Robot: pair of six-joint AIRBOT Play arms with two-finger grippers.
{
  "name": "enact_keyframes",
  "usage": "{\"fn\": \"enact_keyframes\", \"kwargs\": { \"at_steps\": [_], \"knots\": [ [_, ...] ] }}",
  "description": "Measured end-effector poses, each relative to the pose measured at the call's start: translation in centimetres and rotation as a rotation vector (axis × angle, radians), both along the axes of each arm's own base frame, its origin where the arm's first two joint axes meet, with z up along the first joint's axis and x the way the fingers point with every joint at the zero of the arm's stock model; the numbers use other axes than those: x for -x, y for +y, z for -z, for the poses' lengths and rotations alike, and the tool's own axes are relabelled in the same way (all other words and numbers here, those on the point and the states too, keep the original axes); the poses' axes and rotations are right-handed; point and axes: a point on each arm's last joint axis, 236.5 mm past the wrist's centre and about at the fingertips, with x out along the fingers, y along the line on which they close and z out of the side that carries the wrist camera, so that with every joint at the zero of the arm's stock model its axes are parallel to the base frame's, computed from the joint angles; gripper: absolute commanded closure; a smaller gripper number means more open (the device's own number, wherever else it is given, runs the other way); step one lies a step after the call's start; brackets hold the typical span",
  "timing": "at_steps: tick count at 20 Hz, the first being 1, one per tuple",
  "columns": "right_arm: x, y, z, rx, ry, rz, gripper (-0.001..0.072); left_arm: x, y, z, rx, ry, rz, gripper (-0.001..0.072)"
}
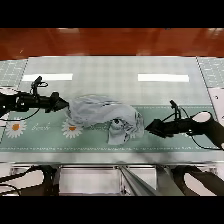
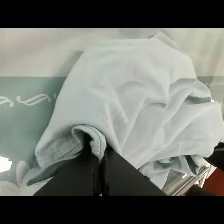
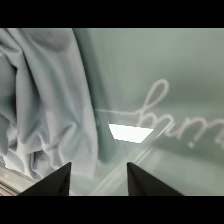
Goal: Fold the shirts.
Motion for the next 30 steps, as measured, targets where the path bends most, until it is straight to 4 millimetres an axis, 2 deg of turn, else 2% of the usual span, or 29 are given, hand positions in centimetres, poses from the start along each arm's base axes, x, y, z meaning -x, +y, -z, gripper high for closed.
{"fn": "enact_keyframes", "kwargs": {
  "at_steps": [4,5,6,7,10,12,13,15,16,17,18,20,22,25,27,30],
  "knots": [
    [-1.0,3.2,0.9,-0.046,0.055,-0.055,0.0307,0.0,-0.1,-0.1,0.003,-0.001,0.006,0.0688],
    [-1.6,4.1,0.9,-0.055,0.057,-0.068,0.0355,0.0,-0.1,-0.2,0.004,-0.001,0.007,0.0687],
    [-2.2,4.7,1.0,-0.054,0.049,-0.082,0.0500,0.1,-0.1,-0.2,0.005,0.000,0.008,0.0688],
    [-2.7,5.3,1.1,-0.050,0.041,-0.102,0.0686,0.1,-0.1,-0.2,0.006,0.000,0.008,0.0688],
    [-4.6,7.0,-0.4,-0.078,-0.015,-0.167,0.0687,-0.4,0.0,-1.0,0.014,-0.021,0.000,0.0688],
    [-6.0,7.2,-2.7,-0.088,-0.069,-0.227,0.0688,-1.4,0.8,-3.0,0.014,-0.074,-0.018,0.0688],
    [-7.4,6.7,-4.5,-0.076,-0.122,-0.244,0.0688,-2.0,1.2,-4.7,0.017,-0.118,-0.027,0.0688],
    [-11.2,5.4,-9.9,-0.056,-0.273,-0.231,0.0688,-3.7,1.6,-9.5,0.033,-0.241,-0.049,0.0688],
    [-13.1,4.5,-13.3,-0.043,-0.367,-0.217,0.0689,-4.4,1.5,-12.4,0.042,-0.313,-0.051,0.0688],
    [-15.1,3.5,-17.7,-0.025,-0.483,-0.191,0.0688,-5.0,1.3,-15.8,0.057,-0.394,-0.054,0.0688],
    [-16.2,2.5,-21.9,-0.004,-0.582,-0.176,0.0689,-5.5,1.2,-19.6,0.064,-0.489,-0.057,0.0688],
    [-17.0,0.6,-31.0,0.058,-0.801,-0.144,0.0689,-5.5,0.8,-27.4,0.062,-0.681,-0.049,0.0688],
    [-15.4,-0.9,-39.8,0.137,-1.015,-0.124,0.0689,-3.8,0.0,-35.1,0.037,-0.872,-0.021,0.0688],
    [-10.4,-2.6,-49.8,0.260,-1.276,-0.080,0.0689,1.1,-1.6,-45.3,-0.029,-1.147,0.010,0.0688],
    [-6.2,-3.9,-54.5,0.350,-1.411,-0.034,0.0688,5.1,-2.4,-50.3,-0.085,-1.299,0.012,0.0688],
    [-0.4,-6.2,-58.7,0.481,-1.541,0.060,0.0688,10.9,-3.5,-55.0,-0.185,-1.473,-0.019,0.0688]
  ]
}}
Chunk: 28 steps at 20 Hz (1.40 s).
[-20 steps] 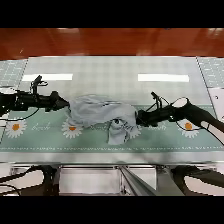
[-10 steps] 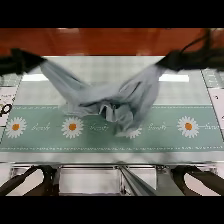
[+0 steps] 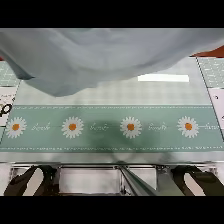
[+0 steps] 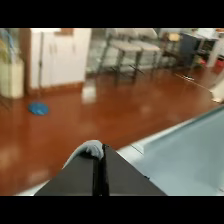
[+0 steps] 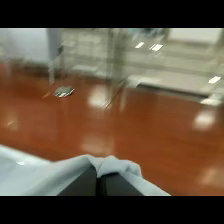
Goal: Fold the shirts.
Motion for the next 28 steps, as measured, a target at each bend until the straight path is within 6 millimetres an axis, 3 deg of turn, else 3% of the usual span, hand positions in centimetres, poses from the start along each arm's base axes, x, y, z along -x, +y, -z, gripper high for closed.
{"fn": "enact_keyframes", "kwargs": {
  "at_steps": [3,6,8,10,13,19,23,28],
  "knots": [
    [4.9,-2.2,-2.0,0.019,-0.094,0.110,0.0688,4.7,-1.3,-1.7,-0.062,-0.104,-0.072,0.0688],
    [7.7,-3.7,-1.5,0.039,-0.090,0.182,0.0688,7.6,-1.1,-1.7,-0.123,-0.139,-0.197,0.0688],
    [7.9,-4.3,0.3,0.052,-0.025,0.210,0.0688,8.5,-0.1,-1.1,-0.143,-0.130,-0.280,0.0688],
    [7.0,-4.8,2.5,0.051,0.053,0.227,0.0688,7.7,1.4,0.6,-0.150,-0.070,-0.343,0.0688],
    [3.4,-5.2,7.5,0.037,0.200,0.232,0.0688,3.5,4.2,5.3,-0.102,0.108,-0.381,0.0688],
    [-7.5,-4.0,21.8,-0.024,0.544,0.168,0.0688,-8.1,8.7,21.7,0.042,0.570,-0.327,0.0688],
    [-15.8,-3.9,30.8,-0.079,0.709,0.167,0.0688,-14.9,9.6,30.9,0.105,0.759,-0.304,0.0687],
    [-25.5,-3.6,38.9,-0.192,0.809,0.175,0.0687,-22.6,9.5,38.4,0.120,0.851,-0.326,0.0687]
  ]
}}
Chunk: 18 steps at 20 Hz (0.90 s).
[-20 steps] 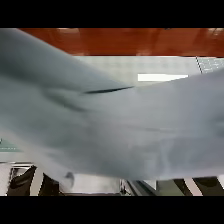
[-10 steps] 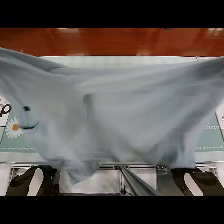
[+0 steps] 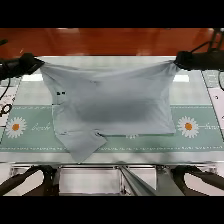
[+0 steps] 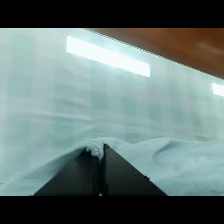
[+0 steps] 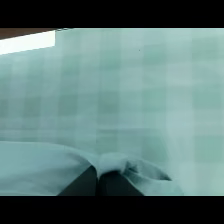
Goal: Fold the shirts.
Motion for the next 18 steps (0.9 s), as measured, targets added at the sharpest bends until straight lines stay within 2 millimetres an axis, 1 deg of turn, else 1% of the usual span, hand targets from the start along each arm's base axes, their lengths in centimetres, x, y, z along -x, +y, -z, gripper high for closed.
{"fn": "enact_keyframes", "kwargs": {
  "at_steps": [1,2,3,4,5,6,7,9,10,12,13,14,15,16,18],
  "knots": [
    [-1.6,0.3,1.2,-0.032,0.012,0.008,0.0686,-1.0,-0.3,1.2,0.006,0.017,0.002,0.0687],
    [-2.7,0.7,2.1,-0.064,0.027,0.011,0.0637,-1.9,-0.8,2.3,0.016,0.034,0.007,0.0685],
    [-3.6,1.1,3.2,-0.095,0.044,0.015,0.0418,-2.4,-1.3,3.5,0.025,0.056,0.016,0.0633],
    [-4.2,1.3,3.9,-0.119,0.057,0.018,0.0302,-2.7,-1.7,4.3,0.034,0.074,0.024,0.0314],
    [-4.6,1.4,4.5,-0.137,0.072,0.020,0.0302,-2.8,-2.1,5.0,0.044,0.092,0.037,0.0199],
    [-4.6,1.3,5.0,-0.153,0.094,0.021,0.0302,-2.6,-2.3,5.6,0.052,0.114,0.050,0.0201],
    [-4.5,0.8,5.3,-0.165,0.116,0.024,0.0302,-2.3,-2.2,5.9,0.053,0.133,0.066,0.0202],
    [-3.5,-1.3,5.5,-0.180,0.175,0.022,0.0303,-1.2,-1.3,5.8,0.069,0.181,0.096,0.0202],
    [-2.4,-2.8,5.4,-0.182,0.210,0.021,0.0303,-0.4,-0.5,5.6,0.079,0.208,0.104,0.0203],
    [0.3,-6.2,5.2,-0.167,0.268,0.034,0.0303,2.1,1.1,5.3,0.108,0.267,0.124,0.0203],
    [2.1,-8.1,5.5,-0.157,0.301,0.054,0.0303,4.0,1.8,5.5,0.128,0.311,0.138,0.0203],
    [4.0,-9.6,5.8,-0.157,0.325,0.080,0.0303,5.7,2.3,5.8,0.149,0.345,0.140,0.0203],
    [6.0,-11.0,6.5,-0.164,0.343,0.115,0.0303,7.5,2.8,6.4,0.173,0.377,0.130,0.0203],
    [8.4,-12.0,7.6,-0.172,0.373,0.147,0.0303,9.3,3.0,7.2,0.195,0.411,0.120,0.0203],
    [13.0,-12.7,10.0,-0.201,0.416,0.206,0.0303,12.9,3.1,9.2,0.250,0.475,0.085,0.0203]
  ]
}}
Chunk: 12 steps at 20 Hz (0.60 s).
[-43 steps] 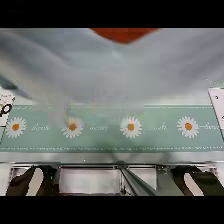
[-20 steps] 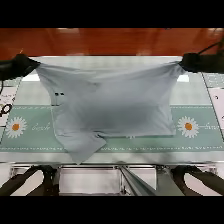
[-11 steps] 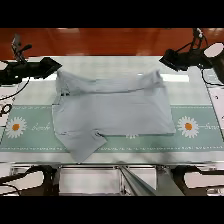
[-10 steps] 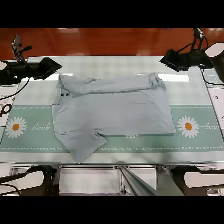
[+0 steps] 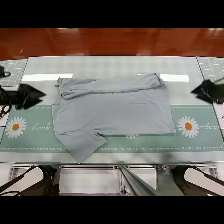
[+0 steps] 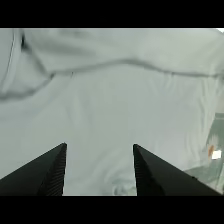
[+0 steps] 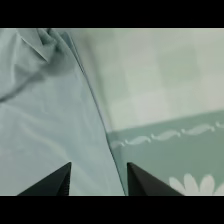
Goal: Fold the shirts.
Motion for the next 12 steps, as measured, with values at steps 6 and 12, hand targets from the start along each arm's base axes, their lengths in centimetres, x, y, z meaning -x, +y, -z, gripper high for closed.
{"fn": "enact_keyframes", "kwargs": {
  "at_steps": [6,12],
  "knots": [
    [7.8,2.6,4.5,-0.066,0.029,0.117,0.0303,8.3,-2.5,6.3,0.089,0.193,-0.034,0.0204],
    [9.3,4.4,4.9,-0.109,0.017,0.129,0.0303,13.0,-0.8,11.2,-0.047,0.372,-0.057,0.0204]
  ]
}}
